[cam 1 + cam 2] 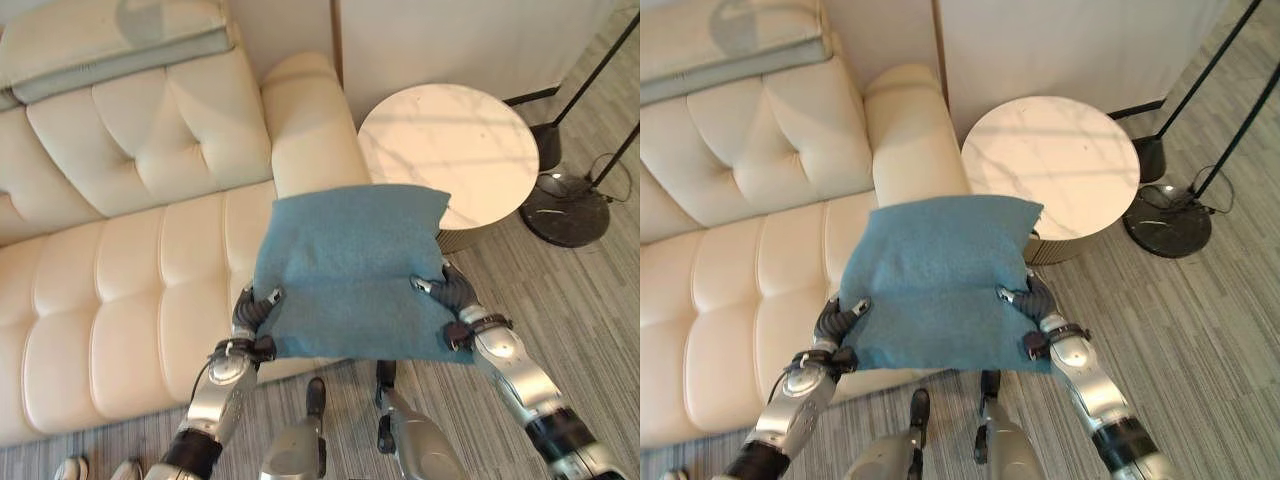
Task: Pick up all the scattered cushions and arrange them neatly on the sofa.
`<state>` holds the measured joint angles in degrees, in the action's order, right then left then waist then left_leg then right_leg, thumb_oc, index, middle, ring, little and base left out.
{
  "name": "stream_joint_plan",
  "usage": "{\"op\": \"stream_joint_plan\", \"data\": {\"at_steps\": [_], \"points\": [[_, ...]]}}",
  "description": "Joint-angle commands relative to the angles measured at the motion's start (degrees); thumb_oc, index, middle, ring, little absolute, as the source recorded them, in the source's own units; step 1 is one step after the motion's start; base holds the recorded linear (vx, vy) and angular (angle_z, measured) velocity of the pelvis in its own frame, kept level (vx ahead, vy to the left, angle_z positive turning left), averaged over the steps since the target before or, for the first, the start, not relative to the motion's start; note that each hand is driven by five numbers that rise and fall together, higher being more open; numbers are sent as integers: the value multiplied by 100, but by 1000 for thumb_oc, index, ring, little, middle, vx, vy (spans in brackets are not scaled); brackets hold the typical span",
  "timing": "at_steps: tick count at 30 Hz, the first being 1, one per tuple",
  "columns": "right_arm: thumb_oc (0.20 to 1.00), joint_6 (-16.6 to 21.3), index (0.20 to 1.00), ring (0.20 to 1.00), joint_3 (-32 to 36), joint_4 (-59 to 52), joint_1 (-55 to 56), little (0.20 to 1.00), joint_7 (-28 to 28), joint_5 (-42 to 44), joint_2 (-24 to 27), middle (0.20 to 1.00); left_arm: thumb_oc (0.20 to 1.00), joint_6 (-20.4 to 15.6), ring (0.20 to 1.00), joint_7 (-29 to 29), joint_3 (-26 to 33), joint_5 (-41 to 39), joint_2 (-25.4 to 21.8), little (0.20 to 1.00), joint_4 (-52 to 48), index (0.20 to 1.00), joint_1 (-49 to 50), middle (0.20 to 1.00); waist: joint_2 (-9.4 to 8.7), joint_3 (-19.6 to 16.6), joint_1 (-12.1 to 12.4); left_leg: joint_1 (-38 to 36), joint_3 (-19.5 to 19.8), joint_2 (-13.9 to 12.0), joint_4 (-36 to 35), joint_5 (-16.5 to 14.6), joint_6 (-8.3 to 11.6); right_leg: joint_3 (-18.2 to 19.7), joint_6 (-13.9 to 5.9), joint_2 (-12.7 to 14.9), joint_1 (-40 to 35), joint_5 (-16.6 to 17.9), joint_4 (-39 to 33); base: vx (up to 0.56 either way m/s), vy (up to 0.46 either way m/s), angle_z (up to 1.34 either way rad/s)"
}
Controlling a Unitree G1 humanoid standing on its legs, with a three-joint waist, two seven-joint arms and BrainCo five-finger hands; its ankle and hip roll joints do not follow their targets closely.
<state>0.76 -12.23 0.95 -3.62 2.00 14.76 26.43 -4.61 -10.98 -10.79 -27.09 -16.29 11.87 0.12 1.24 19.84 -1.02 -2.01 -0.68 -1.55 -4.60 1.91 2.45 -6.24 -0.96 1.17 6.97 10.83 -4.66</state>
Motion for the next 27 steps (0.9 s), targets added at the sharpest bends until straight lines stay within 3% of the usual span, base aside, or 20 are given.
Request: {"op": "stream_joint_plan", "data": {"at_steps": [1,5,8,10,13,15,16,17,20,22,25,27], "points": [[200,835,200,200,276,-942,330,200,-276,38,-370,200,200,-470,200,268,360,366,-17,200,-818,200,262,200,-225,-1099,-132,154,-262,285,108,-253,-67,383,-492,82,-345,-1114,522,19,136,-41],[200,904,200,200,308,-1343,560,200,-391,136,-480,200,200,-498,200,287,472,372,-72,200,-1299,200,460,200,-280,-1030,-166,146,-340,296,120,-261,-158,555,-553,65,-174,-1027,716,-115,108,-38],[200,1037,200,200,210,-1496,338,200,-280,116,-556,200,200,-607,200,175,438,491,-252,200,-1515,200,216,200,-373,-664,-189,470,-509,226,329,-181,-210,711,-754,-39,451,-932,1377,-401,43,-36],[200,1167,200,200,252,-1627,330,200,-196,80,-593,200,200,-717,200,198,365,555,-362,200,-1671,200,80,200,-342,-590,-95,906,-461,133,587,29,-226,641,-605,-53,311,-1400,2258,-437,-1,-34],[200,1201,200,200,336,-1606,386,200,-145,53,-604,200,200,-724,200,234,360,506,-401,200,-1714,200,83,200,-307,-747,-4,1059,-341,126,519,210,-222,758,-495,-134,37,-1629,2759,-238,-52,31],[200,1185,200,200,339,-1499,375,200,-122,-3,-626,200,200,-719,200,184,391,546,-436,200,-1638,200,123,200,-308,-915,149,1238,-256,145,421,443,-180,907,-502,-212,-349,-1597,3037,-288,-159,40],[200,1180,200,200,280,-1493,282,200,-102,19,-645,200,200,-754,200,120,410,511,-448,200,-1680,200,111,200,-295,-1000,351,1548,-198,170,260,757,-20,1052,-359,-371,-871,-2122,2247,-261,-159,32],[200,1183,200,200,279,-1487,280,200,-102,20,-647,200,200,-751,200,119,410,511,-450,200,-1686,200,115,200,-309,-991,340,1521,-192,187,242,762,-19,1044,-358,-355,-916,-2116,2199,-264,-153,24],[200,1220,200,200,295,-1440,121,200,3,28,-543,200,200,-759,200,166,449,423,-405,200,-1748,200,163,200,-138,-974,450,1857,-315,215,51,1018,249,1094,-73,-518,-1120,-2365,1192,-334,-115,31],[200,1142,200,200,262,-1298,-78,200,201,-226,-347,200,200,-735,200,240,260,286,-261,200,-1639,200,72,200,26,-791,366,1911,-673,149,319,782,271,738,-58,-472,-944,-2148,1034,-494,-22,81],[200,1103,200,200,236,-1369,-87,200,117,-139,-338,200,200,-691,200,416,184,163,-224,200,-1694,200,87,200,-111,-739,156,1677,-925,115,1142,150,90,348,-144,-160,-736,-1844,949,-303,17,93],[200,1102,200,200,237,-1370,-88,200,117,-139,-337,200,200,-691,200,416,185,162,-224,200,-1694,200,86,200,-100,-751,151,1703,-917,104,1150,158,91,341,-140,-172,-719,-1825,940,-131,7,49]]}}
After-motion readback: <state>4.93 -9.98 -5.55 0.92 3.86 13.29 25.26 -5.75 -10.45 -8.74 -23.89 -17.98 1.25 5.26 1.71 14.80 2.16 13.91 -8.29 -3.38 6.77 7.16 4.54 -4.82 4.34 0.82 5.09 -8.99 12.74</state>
